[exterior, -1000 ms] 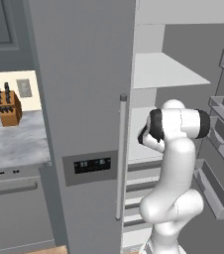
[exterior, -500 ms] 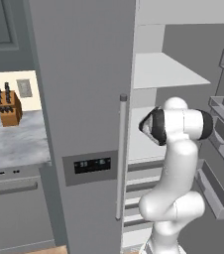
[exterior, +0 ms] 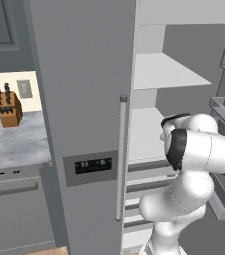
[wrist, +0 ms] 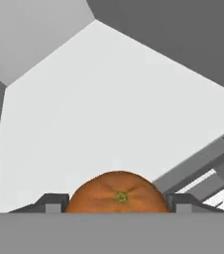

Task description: Place the cold items (onion and tangerine) from the fridge in one tupperware on the dining counter. Place the warm items (hot dog and kebab skewer) in the stove area in another tupperware.

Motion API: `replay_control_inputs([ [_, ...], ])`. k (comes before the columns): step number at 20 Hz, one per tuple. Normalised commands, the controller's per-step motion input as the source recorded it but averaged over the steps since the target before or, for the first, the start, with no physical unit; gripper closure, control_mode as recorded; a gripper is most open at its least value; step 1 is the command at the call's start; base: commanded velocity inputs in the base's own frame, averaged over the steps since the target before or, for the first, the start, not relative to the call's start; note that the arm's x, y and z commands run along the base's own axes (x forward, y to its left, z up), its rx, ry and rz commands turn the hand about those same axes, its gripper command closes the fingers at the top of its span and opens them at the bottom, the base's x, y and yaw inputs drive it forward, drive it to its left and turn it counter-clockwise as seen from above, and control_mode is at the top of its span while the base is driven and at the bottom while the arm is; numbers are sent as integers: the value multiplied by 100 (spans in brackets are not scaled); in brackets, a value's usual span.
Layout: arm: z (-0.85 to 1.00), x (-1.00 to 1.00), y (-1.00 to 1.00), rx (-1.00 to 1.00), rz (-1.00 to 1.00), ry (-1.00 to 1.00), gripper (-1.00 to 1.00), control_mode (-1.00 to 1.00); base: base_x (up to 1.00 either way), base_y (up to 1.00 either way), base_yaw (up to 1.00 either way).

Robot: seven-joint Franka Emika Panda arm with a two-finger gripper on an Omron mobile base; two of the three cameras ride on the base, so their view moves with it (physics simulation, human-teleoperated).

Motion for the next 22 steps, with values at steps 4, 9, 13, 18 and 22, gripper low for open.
replay_control_inputs([
  [4, 100, -74, 37, 0, 3, 22, 100, -100, 0, 0, 0],
  [9, 100, -45, 40, -8, 7, 34, 100, -100, 0, 0, 0],
  [13, 96, -74, 24, -7, 5, 38, 100, -100, 0, 0, 0],
  [18, 43, -100, 22, 0, 1, 13, 100, -100, 0, 0, 0],
  [22, 1, -100, 23, 9, -1, -27, 100, -100, 0, 0, 0],
])
